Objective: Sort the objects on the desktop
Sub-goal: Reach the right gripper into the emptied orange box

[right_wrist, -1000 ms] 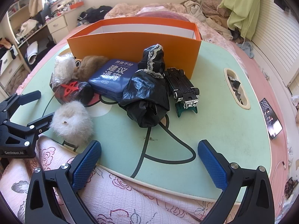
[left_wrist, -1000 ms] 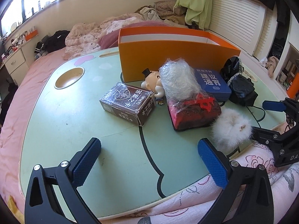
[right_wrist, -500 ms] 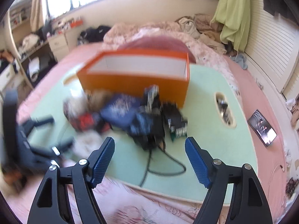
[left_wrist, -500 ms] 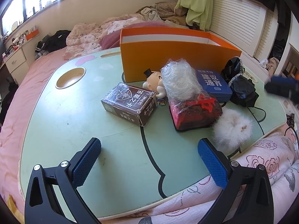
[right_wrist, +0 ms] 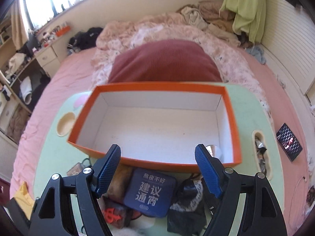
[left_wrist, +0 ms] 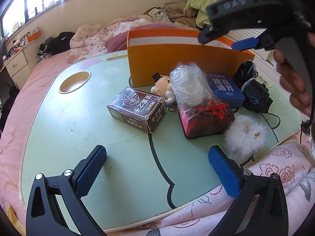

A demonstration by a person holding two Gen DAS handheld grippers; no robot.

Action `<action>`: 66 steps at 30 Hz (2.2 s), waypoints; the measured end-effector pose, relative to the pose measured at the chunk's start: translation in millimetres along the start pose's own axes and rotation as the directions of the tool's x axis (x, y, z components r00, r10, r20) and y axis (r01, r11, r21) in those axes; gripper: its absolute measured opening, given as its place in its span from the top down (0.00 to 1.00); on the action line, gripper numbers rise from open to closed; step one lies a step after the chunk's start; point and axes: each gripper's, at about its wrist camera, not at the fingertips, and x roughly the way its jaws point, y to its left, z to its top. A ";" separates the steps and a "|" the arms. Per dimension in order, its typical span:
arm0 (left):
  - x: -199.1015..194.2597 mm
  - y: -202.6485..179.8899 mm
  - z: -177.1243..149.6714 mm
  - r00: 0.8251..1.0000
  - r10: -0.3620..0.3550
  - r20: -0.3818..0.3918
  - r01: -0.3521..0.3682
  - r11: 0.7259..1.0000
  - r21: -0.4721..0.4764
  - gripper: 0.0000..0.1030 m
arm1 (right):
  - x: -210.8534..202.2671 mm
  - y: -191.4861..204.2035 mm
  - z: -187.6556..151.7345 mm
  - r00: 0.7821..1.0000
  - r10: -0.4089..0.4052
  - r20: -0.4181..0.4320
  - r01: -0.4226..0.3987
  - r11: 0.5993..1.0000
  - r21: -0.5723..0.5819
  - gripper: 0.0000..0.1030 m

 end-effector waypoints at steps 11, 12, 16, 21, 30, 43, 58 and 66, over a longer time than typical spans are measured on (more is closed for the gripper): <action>0.0 0.3 -0.4 1.000 0.002 0.001 -0.002 1.000 -0.004 0.00 | 2.1 -1.9 -1.7 1.000 -0.013 0.016 0.013 1.000 0.006 0.24; 0.2 0.4 -0.3 1.000 0.003 0.001 -0.003 1.000 -0.004 0.00 | 2.1 -2.0 -2.0 1.000 -0.016 0.020 0.015 1.000 0.004 0.24; 0.1 0.3 -0.6 1.000 0.004 0.001 -0.004 1.000 -0.006 0.00 | 1.6 -1.2 -2.5 0.999 -0.021 0.026 0.021 1.000 -0.003 0.24; 0.2 0.4 -0.7 1.000 0.006 0.001 -0.006 1.000 -0.009 0.00 | 0.0 -0.3 -3.7 0.999 -0.030 0.037 0.030 0.999 -0.013 0.24; 0.4 0.5 -0.9 1.000 0.009 0.002 -0.009 1.000 -0.013 0.00 | -6.7 1.9 0.9 0.998 -0.056 0.042 0.058 0.996 -0.064 0.25; -0.2 1.3 -1.0 1.000 0.013 0.003 -0.013 1.000 -0.019 0.00 | 22.5 -45.8 55.4 0.903 -0.103 -0.417 0.039 0.986 -0.160 0.78; 0.1 1.2 -1.3 1.000 0.020 0.004 -0.020 0.999 -0.028 0.00 | 74.6 -46.2 45.9 0.828 -0.273 -0.490 0.217 0.962 -0.168 0.66; -0.7 2.7 -0.4 1.000 0.023 0.006 -0.023 0.999 -0.030 0.00 | 85.5 -51.3 36.9 0.817 -0.258 -0.515 0.203 0.966 -0.162 0.75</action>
